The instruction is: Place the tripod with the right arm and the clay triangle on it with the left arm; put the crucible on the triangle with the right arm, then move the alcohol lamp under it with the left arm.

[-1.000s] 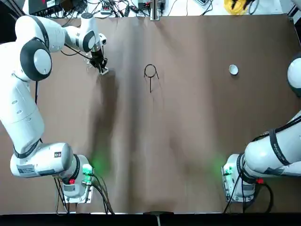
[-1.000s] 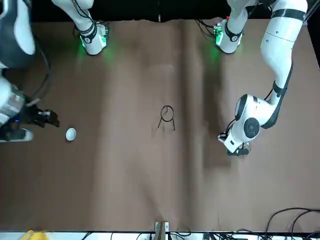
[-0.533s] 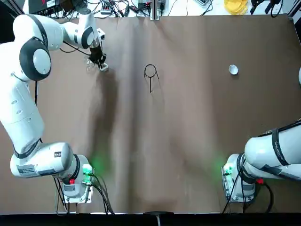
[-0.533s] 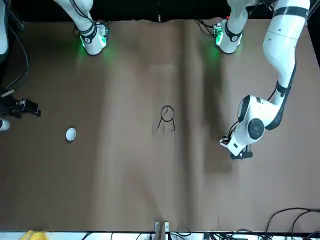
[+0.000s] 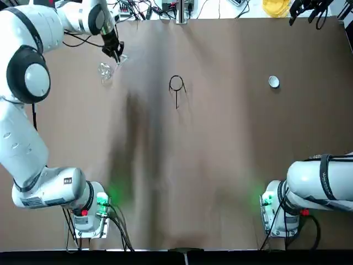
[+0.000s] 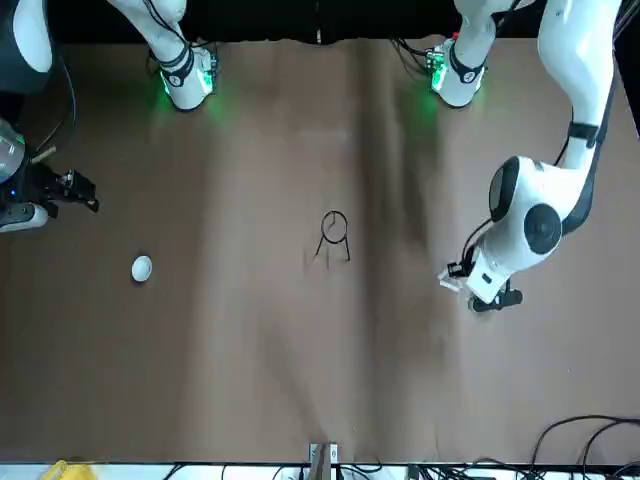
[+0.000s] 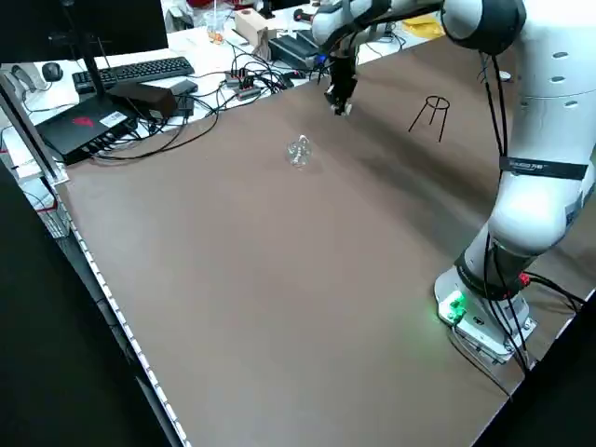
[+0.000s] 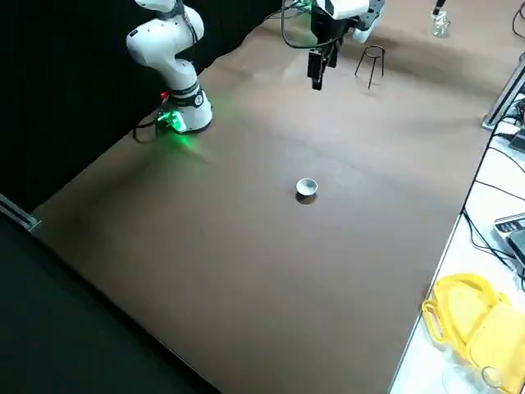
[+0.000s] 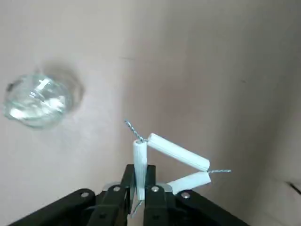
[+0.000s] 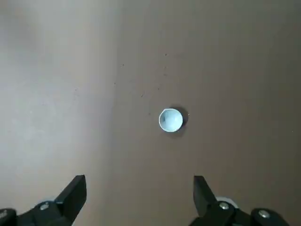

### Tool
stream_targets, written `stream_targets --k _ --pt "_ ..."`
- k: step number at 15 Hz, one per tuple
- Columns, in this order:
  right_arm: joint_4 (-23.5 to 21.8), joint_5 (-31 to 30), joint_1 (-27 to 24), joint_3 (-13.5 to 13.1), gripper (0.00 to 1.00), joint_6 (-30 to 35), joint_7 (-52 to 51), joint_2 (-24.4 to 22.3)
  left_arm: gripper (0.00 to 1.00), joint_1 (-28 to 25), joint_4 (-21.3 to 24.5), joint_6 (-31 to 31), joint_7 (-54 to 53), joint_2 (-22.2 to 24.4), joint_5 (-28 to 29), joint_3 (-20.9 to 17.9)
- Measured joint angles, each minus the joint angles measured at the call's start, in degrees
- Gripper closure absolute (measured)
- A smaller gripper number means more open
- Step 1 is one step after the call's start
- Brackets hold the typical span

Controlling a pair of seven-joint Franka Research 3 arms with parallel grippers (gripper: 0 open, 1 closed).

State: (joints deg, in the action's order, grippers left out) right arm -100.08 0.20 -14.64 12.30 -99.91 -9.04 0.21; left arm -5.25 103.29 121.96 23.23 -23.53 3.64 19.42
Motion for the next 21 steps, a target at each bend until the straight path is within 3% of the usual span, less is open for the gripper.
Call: stream_targets --k 5,7,14,21 --pt "-0.25 0.00 0.35 0.52 0.00 0.34 0.00 -0.09 0.87 0.98 -4.43 -7.61 3.90 2.27 -3.32 8.14" --pt "-0.80 0.00 0.36 0.53 0.00 0.80 0.00 -0.09 0.87 4.10 -5.55 -8.26 8.08 1.86 -3.39 11.65" --pt "-1.69 0.00 0.30 0.28 0.00 1.20 0.00 -0.08 0.87 17.26 -11.24 -8.17 15.98 -4.57 -3.46 11.60" --pt "-2.52 0.00 0.30 0.30 0.00 1.84 0.00 -0.08 0.87 18.77 -11.48 -8.20 16.46 -6.80 -2.58 11.10"
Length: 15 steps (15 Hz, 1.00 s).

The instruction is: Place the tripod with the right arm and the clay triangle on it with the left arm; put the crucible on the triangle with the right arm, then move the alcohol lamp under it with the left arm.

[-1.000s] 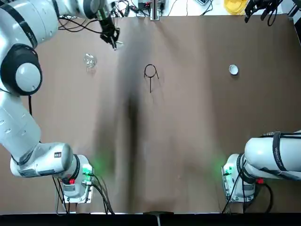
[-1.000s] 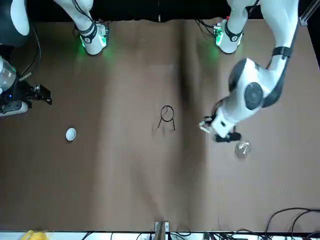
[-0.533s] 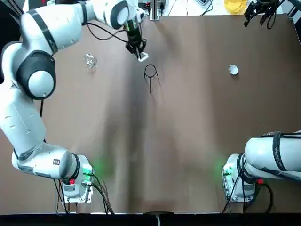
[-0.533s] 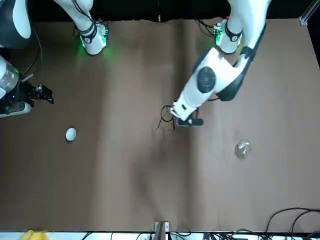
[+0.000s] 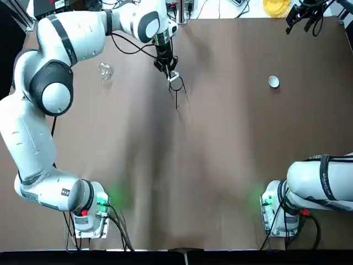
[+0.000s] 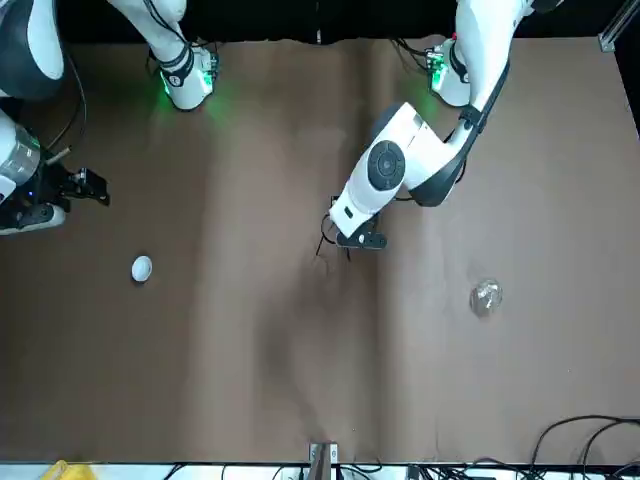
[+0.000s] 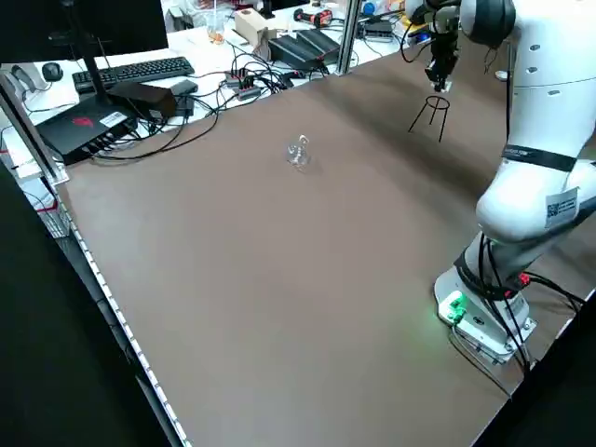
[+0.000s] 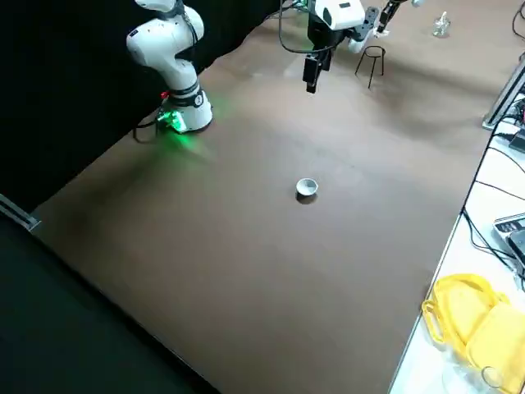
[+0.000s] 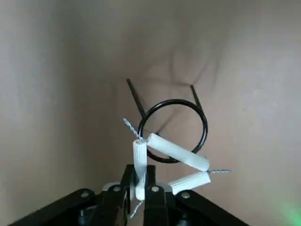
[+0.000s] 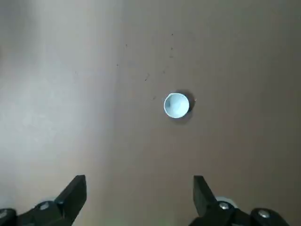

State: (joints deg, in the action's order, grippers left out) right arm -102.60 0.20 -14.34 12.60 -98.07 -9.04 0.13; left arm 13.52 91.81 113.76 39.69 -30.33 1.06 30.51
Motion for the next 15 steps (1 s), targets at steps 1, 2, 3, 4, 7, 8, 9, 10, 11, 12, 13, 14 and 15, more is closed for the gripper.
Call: stream_targets --k 1,2,3,4,7,8,9,10,11,12,13,14,15 --pt "-0.24 0.00 0.00 0.00 0.00 0.00 0.00 0.01 0.87 0.12 -0.01 0.00 0.64 -0.49 0.91 -0.03" --pt "-0.40 0.00 0.00 -0.01 0.00 0.00 0.00 0.00 0.87 0.26 -0.01 0.01 1.27 -1.03 1.87 -0.03" --pt "-0.56 0.00 0.00 -0.02 0.00 -0.01 0.00 0.01 0.87 0.54 -0.02 0.04 1.78 -1.55 2.51 -0.15" --pt "-0.93 0.00 0.00 -0.02 0.00 -0.08 0.00 0.02 0.87 1.00 -0.03 0.05 2.09 -1.93 2.83 -0.52" --pt "-3.00 0.00 -0.41 -0.23 0.00 -0.91 0.00 1.00 0.87 2.86 -0.18 0.55 2.30 -2.40 2.89 -2.41" --pt "-3.52 0.00 -0.81 -0.34 0.01 -1.17 0.00 1.91 0.87 3.34 -0.21 0.89 2.31 -2.41 2.90 -2.94" --pt "-3.89 0.00 -1.98 -0.51 0.02 -1.71 0.00 4.56 0.87 4.07 -0.22 1.77 2.45 -2.49 2.90 -3.70" --pt "-3.88 0.00 -2.56 -0.57 0.03 -2.35 -0.01 5.96 0.87 4.32 -0.22 2.48 2.74 -2.55 2.90 -4.03" --pt "-3.89 0.00 -3.09 -0.60 0.04 -3.05 -0.01 7.18 0.87 4.49 -0.22 3.03 2.90 -2.64 2.90 -4.20" --pt "-3.89 0.00 -3.62 -0.62 0.04 -3.56 -0.01 8.23 0.87 4.70 -0.23 3.26 3.01 -2.77 2.90 -4.40" --pt "-3.90 0.00 -4.14 -0.63 0.04 -4.12 -0.01 9.14 0.87 5.00 -0.23 3.33 3.05 -2.89 2.90 -4.76" --pt "-3.89 0.00 -4.61 -0.65 0.04 -4.75 -0.01 9.93 0.87 5.42 -0.23 3.39 3.05 -2.98 2.90 -5.27" --pt "-3.89 0.00 -5.02 -0.69 0.04 -5.08 -0.01 10.58 0.87 5.88 -0.23 3.55 3.05 -3.03 2.90 -5.86"
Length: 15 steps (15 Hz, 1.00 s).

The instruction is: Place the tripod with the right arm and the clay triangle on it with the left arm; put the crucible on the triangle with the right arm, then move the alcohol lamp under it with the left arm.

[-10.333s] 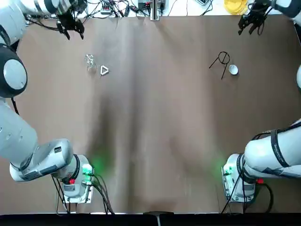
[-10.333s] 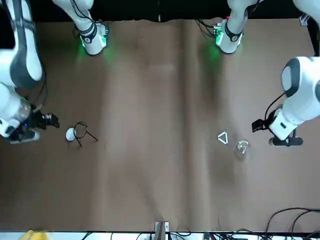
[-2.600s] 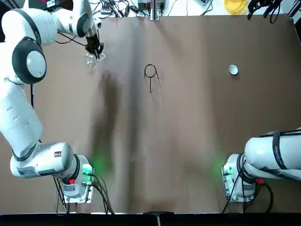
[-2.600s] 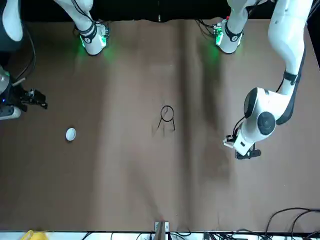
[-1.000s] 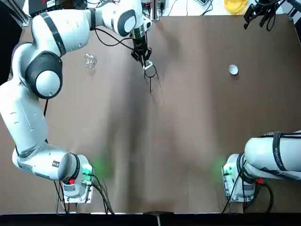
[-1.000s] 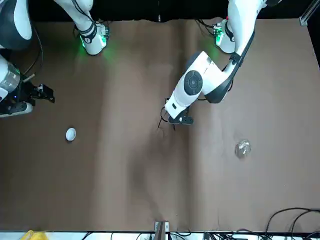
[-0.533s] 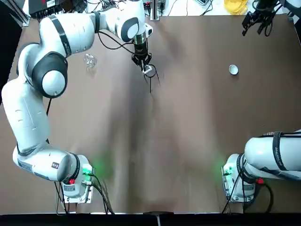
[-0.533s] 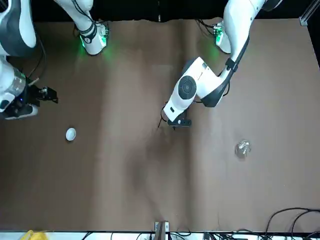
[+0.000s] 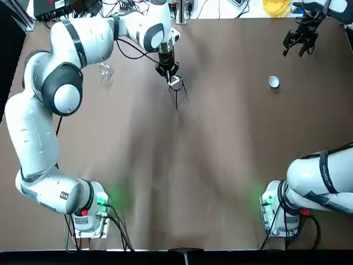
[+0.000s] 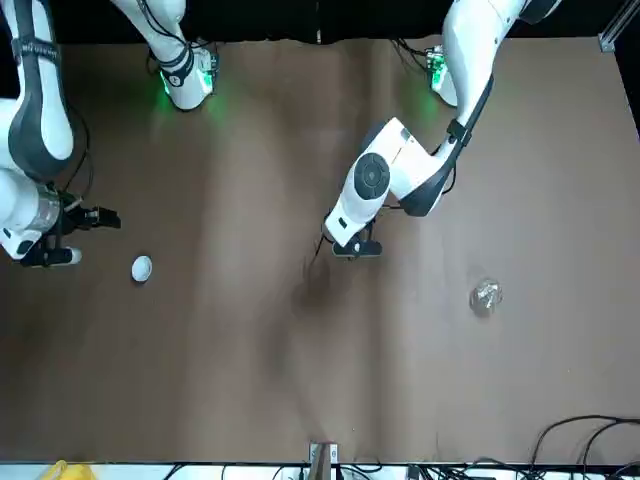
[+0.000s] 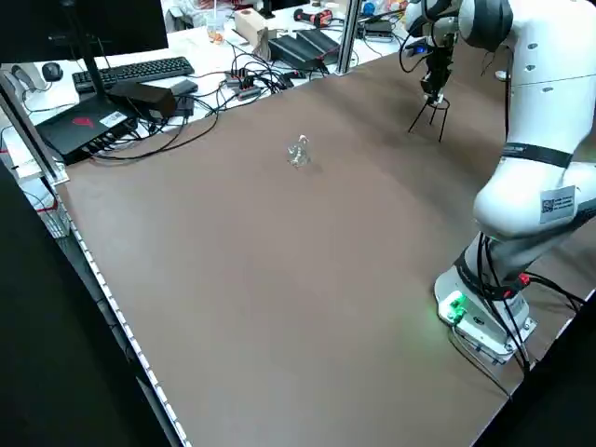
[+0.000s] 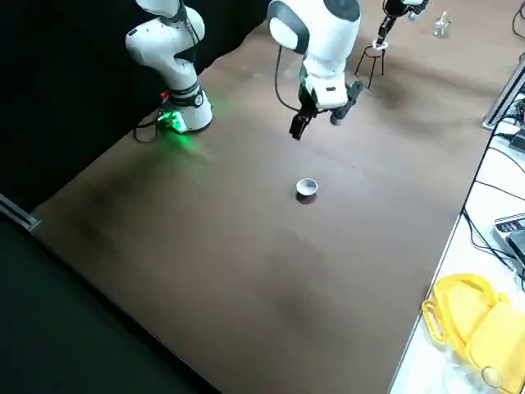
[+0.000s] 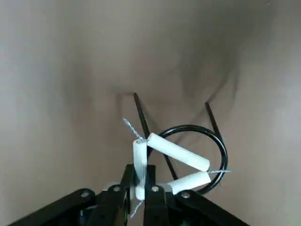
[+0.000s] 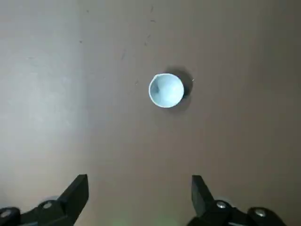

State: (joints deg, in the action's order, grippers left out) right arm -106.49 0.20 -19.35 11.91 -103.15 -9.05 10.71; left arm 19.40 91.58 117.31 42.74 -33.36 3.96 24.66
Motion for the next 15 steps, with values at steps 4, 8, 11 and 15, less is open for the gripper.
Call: stream_targets --k 4,8,11,15 --pt "-0.01 0.00 -2.15 -0.05 0.07 -0.19 -1.38 2.08 0.87 0.64 -0.01 0.64 0.03 -0.04 0.00 -0.78" --pt "-0.07 0.00 -4.94 -0.12 0.07 -0.34 -5.38 3.39 0.87 1.23 -0.09 0.67 1.27 -0.04 0.00 -0.80" --pt "-0.37 0.00 -5.74 -0.13 0.07 -0.45 -5.93 3.59 0.87 1.80 -0.14 0.69 1.79 -0.04 0.00 -0.82" --pt "-1.09 0.00 -6.86 -0.14 0.15 -0.57 -6.23 5.43 0.81 1.83 -0.18 0.69 1.82 -0.04 0.00 -0.89"
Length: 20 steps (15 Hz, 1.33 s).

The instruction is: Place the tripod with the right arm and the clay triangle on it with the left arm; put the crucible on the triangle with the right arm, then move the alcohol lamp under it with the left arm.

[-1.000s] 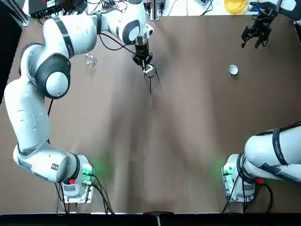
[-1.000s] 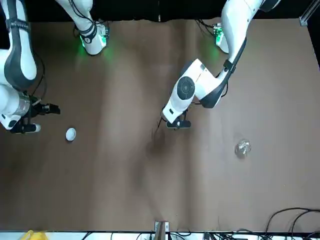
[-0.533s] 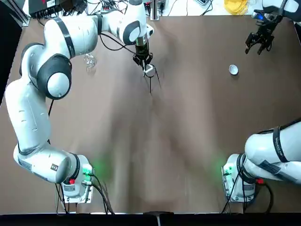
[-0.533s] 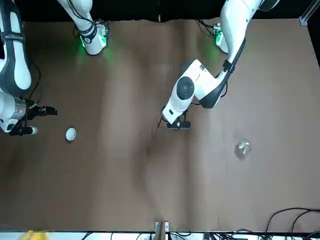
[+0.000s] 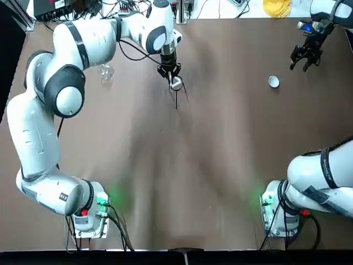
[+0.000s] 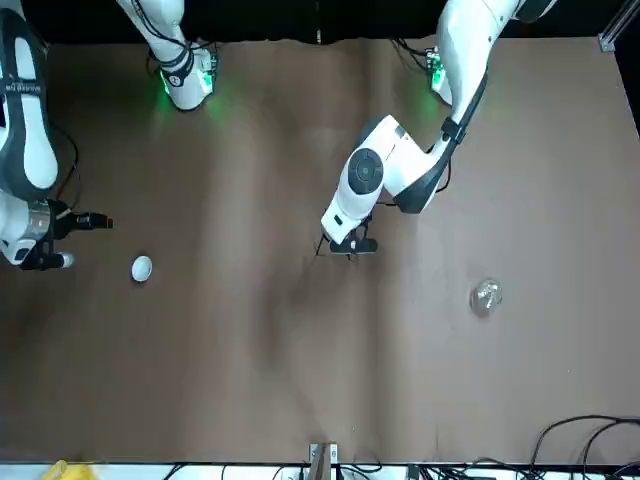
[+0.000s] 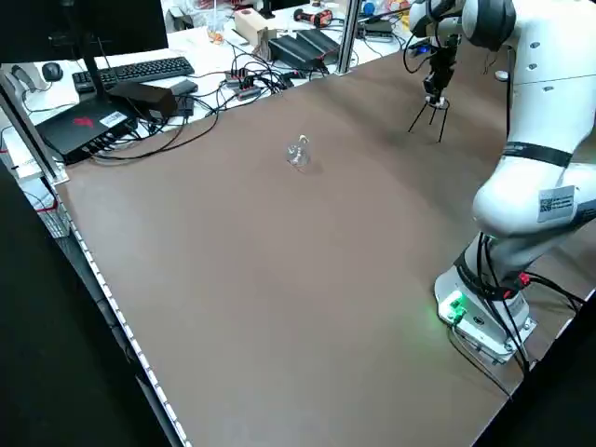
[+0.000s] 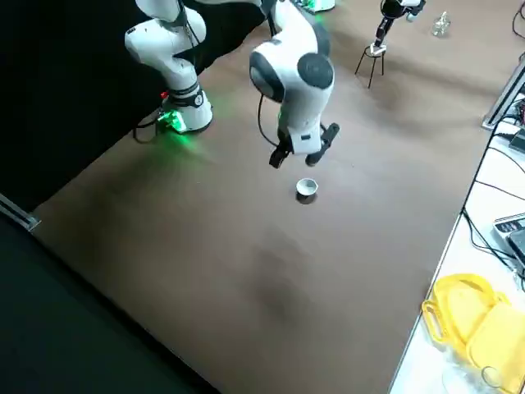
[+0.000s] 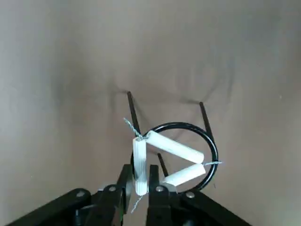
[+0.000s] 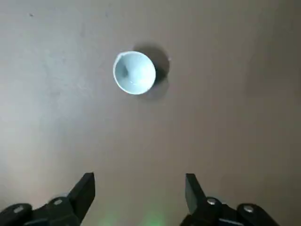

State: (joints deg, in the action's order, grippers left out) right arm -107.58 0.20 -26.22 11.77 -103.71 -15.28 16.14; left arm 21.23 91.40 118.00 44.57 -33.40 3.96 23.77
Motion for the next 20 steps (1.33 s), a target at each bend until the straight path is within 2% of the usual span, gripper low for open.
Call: stream_targets --k 1,2,5,6,8,11,14,17,20 --pt "-0.09 0.00 -0.86 -0.01 0.20 -1.40 -0.96 2.25 0.78 -0.01 -0.07 0.00 0.00 0.00 0.00 -0.03" --pt "-0.09 0.00 -1.12 -0.01 0.20 -2.76 -1.21 3.46 0.78 -0.01 -0.10 0.00 0.00 0.00 0.00 -0.04" --pt "-0.09 0.01 -1.22 0.10 0.41 -6.68 -1.42 6.72 0.77 -0.04 -0.22 0.01 0.01 0.00 0.00 -0.07" --pt "-0.10 0.02 -1.19 0.23 0.41 -8.06 -1.43 7.69 0.72 -0.14 -0.32 0.03 0.02 0.00 0.00 -0.11" --pt "-0.09 0.03 -1.05 0.44 0.55 -10.38 -1.43 9.19 0.56 -0.60 -0.91 0.10 0.20 0.11 0.00 -0.15" --pt "-0.07 0.04 -1.02 0.60 0.56 -13.38 -1.44 11.34 0.30 -2.20 -2.16 0.07 1.14 2.08 0.00 -0.17" --pt "-0.05 0.05 -0.76 0.76 0.62 -16.02 -1.46 13.22 0.02 -7.03 -2.55 -2.83 1.56 6.72 -0.01 -0.11" --pt "0.16 0.07 -0.34 0.92 0.64 -18.38 -1.46 14.53 0.00 -13.85 -2.55 -9.63 -3.12 10.84 -0.01 0.01" --pt "0.73 0.09 0.13 0.96 0.64 -19.03 -1.46 15.31 0.00 -20.55 -2.52 -14.99 -12.80 12.85 -0.01 0.00"
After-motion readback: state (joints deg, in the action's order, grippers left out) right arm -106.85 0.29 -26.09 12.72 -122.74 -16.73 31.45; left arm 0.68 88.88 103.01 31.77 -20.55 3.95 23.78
